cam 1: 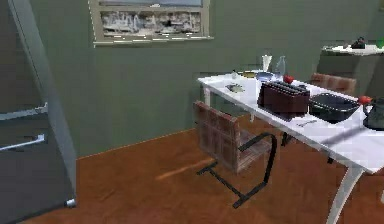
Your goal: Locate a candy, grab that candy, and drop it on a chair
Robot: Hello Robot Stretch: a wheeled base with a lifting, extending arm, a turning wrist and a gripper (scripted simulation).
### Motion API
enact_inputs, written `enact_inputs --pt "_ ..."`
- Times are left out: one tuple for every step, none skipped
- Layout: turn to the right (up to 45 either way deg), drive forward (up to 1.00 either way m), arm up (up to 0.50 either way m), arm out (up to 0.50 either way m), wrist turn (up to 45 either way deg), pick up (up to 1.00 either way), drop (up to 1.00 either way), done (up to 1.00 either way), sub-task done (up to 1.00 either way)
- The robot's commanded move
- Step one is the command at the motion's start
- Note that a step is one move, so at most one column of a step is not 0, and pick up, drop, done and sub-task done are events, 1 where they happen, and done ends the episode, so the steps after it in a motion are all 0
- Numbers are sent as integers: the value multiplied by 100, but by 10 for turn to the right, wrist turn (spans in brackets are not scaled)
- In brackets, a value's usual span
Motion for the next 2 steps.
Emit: enact_inputs --pt "30 0 0 0 0 0 0 0 0" --pt "0 65 0 0 0 0 0 0 0"
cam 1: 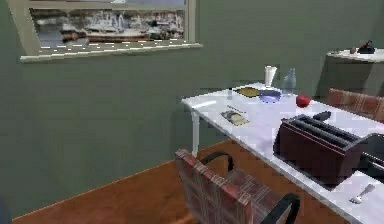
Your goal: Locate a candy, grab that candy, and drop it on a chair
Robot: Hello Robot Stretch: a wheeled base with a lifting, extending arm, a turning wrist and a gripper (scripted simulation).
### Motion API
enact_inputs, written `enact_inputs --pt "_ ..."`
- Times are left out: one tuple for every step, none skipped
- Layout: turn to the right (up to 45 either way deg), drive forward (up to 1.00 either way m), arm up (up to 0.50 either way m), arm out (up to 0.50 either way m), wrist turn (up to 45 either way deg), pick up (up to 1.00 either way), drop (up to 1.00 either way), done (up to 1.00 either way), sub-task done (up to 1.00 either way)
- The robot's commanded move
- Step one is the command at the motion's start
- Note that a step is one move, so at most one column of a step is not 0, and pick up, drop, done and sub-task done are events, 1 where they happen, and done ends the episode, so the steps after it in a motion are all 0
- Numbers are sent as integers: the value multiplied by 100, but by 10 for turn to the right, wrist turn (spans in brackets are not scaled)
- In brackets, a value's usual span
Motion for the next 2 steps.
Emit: enact_inputs --pt "-450 0 0 0 0 0 0 0 0" --pt "-270 0 0 0 0 0 0 0 0"
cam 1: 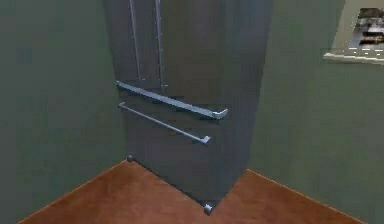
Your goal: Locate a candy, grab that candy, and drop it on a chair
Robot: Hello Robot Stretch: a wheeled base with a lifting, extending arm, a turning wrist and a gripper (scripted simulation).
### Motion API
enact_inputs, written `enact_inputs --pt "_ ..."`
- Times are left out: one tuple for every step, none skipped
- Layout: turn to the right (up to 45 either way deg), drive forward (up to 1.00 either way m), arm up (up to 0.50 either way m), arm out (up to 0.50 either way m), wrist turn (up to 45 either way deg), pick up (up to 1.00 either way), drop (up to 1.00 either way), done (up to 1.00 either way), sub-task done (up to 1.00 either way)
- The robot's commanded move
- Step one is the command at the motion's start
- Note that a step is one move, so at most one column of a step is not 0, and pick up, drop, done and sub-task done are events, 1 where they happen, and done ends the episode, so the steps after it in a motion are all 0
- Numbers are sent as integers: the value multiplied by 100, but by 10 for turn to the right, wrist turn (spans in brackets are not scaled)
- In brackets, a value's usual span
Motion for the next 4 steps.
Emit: enact_inputs --pt "450 0 0 0 0 0 0 0 0" --pt "0 90 0 0 0 0 0 0 0" --pt "300 0 0 0 0 0 0 0 0" --pt "0 50 0 0 0 0 0 0 0"
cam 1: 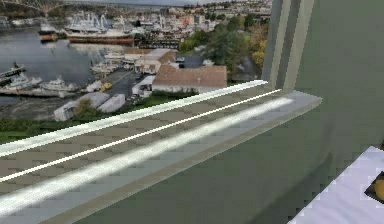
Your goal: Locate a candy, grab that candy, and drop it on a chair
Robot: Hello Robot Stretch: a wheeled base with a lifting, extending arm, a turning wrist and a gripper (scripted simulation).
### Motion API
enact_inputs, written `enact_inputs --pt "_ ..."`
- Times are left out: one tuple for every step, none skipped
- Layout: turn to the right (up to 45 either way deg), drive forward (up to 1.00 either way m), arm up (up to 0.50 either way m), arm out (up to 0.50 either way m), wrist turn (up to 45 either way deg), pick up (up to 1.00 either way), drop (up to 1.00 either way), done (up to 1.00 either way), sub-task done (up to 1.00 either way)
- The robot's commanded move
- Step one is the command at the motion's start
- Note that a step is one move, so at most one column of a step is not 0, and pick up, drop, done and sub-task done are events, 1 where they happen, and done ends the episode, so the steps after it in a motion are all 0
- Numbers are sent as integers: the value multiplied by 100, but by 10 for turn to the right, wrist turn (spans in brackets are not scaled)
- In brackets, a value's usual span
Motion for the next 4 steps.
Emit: enact_inputs --pt "0 0 50 0 0 0 0 0 0" --pt "0 0 38 0 0 0 0 0 0" --pt "0 0 0 28 0 0 0 0 0" --pt "0 0 0 2 0 0 0 0 0"
